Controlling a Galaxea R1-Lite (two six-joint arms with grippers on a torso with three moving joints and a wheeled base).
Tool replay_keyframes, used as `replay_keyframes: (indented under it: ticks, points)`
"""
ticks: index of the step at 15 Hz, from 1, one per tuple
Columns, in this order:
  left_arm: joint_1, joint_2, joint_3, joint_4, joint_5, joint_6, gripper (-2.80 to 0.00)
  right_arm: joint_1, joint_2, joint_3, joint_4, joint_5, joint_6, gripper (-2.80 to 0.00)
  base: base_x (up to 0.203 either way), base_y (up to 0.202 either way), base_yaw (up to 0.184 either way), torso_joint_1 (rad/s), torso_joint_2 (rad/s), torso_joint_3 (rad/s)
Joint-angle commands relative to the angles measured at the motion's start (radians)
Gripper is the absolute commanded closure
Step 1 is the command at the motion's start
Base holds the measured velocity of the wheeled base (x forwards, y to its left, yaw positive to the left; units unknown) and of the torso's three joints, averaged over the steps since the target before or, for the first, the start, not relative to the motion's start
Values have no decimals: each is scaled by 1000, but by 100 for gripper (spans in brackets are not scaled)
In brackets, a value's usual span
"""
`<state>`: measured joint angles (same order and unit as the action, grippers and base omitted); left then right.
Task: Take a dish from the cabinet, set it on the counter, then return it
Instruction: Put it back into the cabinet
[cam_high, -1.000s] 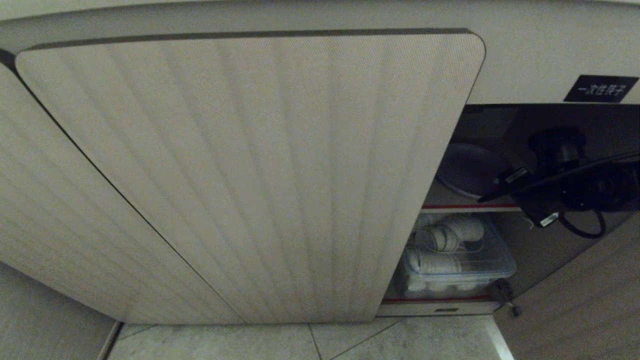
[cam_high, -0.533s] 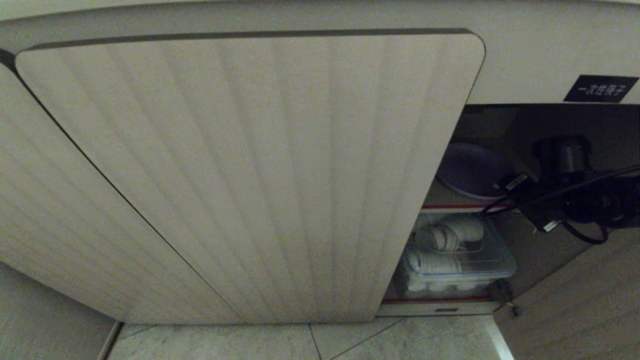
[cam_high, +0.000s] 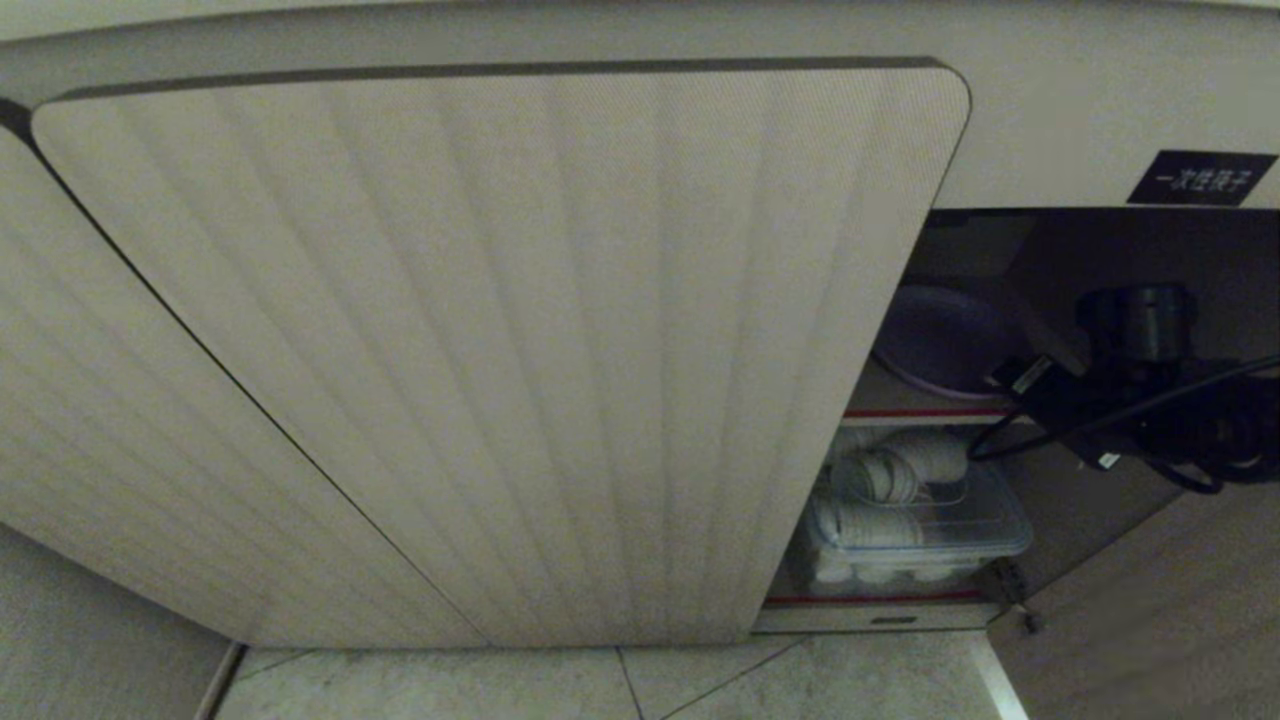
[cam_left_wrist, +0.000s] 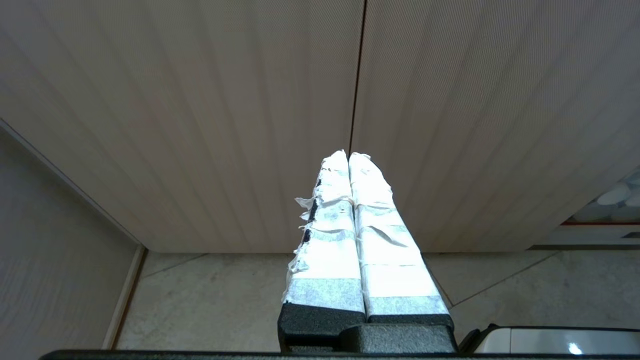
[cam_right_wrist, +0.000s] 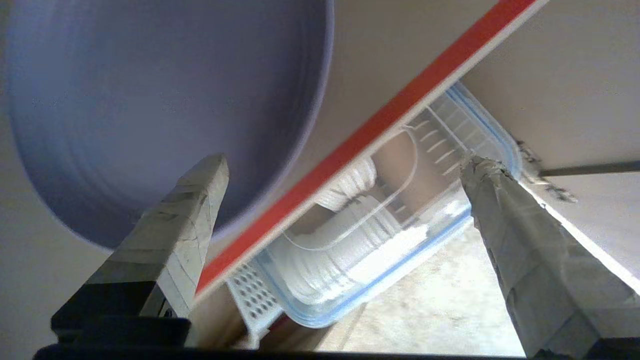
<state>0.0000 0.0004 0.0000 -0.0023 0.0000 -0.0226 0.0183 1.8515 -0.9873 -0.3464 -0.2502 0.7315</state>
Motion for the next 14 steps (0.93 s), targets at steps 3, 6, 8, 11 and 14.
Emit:
replay_keyframes:
  ticks: [3,6,8,11,14]
  points:
    - [0,0,0,-1,0,0,0,2,-15,25,-6,-1,-36,-280,0,0,0,0,0,0]
    - [0,0,0,-1,0,0,0,1,-20,33,-9,-3,-86,-280,0,0,0,0,0,0]
    - [0,0,0,-1,0,0,0,0,-27,39,-8,-3,-106,-280,0,0,0,0,0,0]
    - [0,0,0,-1,0,0,0,0,-35,58,-14,-3,-135,-280,0,0,0,0,0,0]
    - [0,0,0,-1,0,0,0,0,-43,98,-61,-3,-174,-280,0,0,0,0,0,0]
